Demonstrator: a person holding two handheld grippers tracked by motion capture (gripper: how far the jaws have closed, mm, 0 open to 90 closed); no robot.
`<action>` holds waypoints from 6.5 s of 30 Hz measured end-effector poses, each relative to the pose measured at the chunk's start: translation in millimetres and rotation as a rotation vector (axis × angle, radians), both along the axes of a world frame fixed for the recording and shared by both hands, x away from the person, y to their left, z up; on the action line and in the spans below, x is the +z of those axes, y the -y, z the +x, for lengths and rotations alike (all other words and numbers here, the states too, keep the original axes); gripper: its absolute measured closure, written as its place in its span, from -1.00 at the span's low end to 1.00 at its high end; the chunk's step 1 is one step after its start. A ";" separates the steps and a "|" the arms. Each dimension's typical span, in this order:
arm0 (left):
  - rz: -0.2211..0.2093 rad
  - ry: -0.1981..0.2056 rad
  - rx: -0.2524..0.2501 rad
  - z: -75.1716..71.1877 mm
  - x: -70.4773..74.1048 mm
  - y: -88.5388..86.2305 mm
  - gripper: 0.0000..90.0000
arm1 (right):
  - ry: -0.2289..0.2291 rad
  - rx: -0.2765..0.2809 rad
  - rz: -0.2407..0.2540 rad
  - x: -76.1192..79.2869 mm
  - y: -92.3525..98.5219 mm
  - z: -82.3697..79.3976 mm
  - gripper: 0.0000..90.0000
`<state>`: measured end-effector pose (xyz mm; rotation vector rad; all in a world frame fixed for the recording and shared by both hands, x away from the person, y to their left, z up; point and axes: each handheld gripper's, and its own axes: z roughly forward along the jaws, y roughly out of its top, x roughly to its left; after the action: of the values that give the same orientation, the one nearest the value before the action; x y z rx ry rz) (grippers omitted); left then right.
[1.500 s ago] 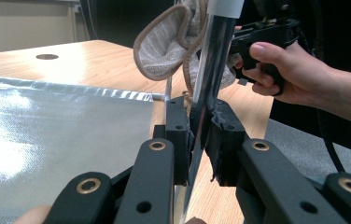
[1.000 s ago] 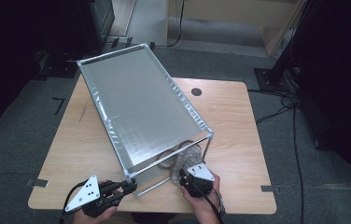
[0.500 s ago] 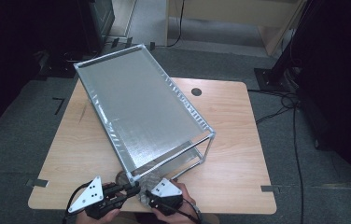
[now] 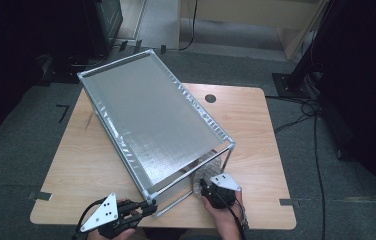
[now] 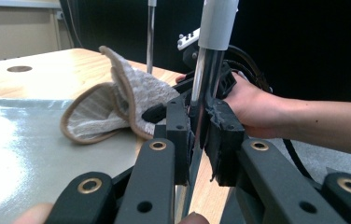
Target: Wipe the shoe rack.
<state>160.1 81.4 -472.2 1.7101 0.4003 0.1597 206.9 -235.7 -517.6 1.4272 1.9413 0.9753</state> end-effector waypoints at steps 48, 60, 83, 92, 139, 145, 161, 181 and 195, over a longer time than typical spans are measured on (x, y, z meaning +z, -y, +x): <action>-0.001 0.001 -0.001 1.2 -1.4 -0.6 0.79 | 0.211 -0.297 0.169 65.7 107.4 -29.6 0.35; -0.009 -0.006 -0.008 2.0 -2.2 -0.8 0.78 | 0.496 -0.227 0.232 139.5 65.9 -17.4 0.35; -0.009 -0.006 -0.007 3.8 -2.9 0.2 0.78 | 0.388 0.396 0.248 151.9 -62.8 -45.8 0.30; -0.003 -0.004 -0.009 3.1 -2.9 0.5 0.79 | 0.376 0.186 0.250 147.7 -26.6 -11.4 0.27; 0.001 0.004 -0.016 2.7 -4.7 4.1 0.78 | 0.261 0.378 0.104 161.4 -82.4 -11.4 0.30; 0.008 0.007 -0.011 2.0 -5.3 4.5 0.79 | 0.282 0.374 0.056 160.6 -87.7 -14.6 0.32; 0.024 0.005 -0.008 2.0 -5.8 6.3 0.79 | 0.464 -0.060 0.024 143.2 5.9 -4.9 0.39; 0.037 0.001 0.005 2.5 -6.9 9.4 0.79 | 0.580 -0.230 0.057 133.8 72.0 -39.8 0.39; 0.039 -0.008 0.012 4.0 -7.6 10.7 0.79 | 0.331 -0.413 -0.026 74.2 110.8 -40.0 0.39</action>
<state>164.1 70.7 -479.8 1.7471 0.4159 0.1706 166.8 -346.6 -443.4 1.4662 1.3492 0.9154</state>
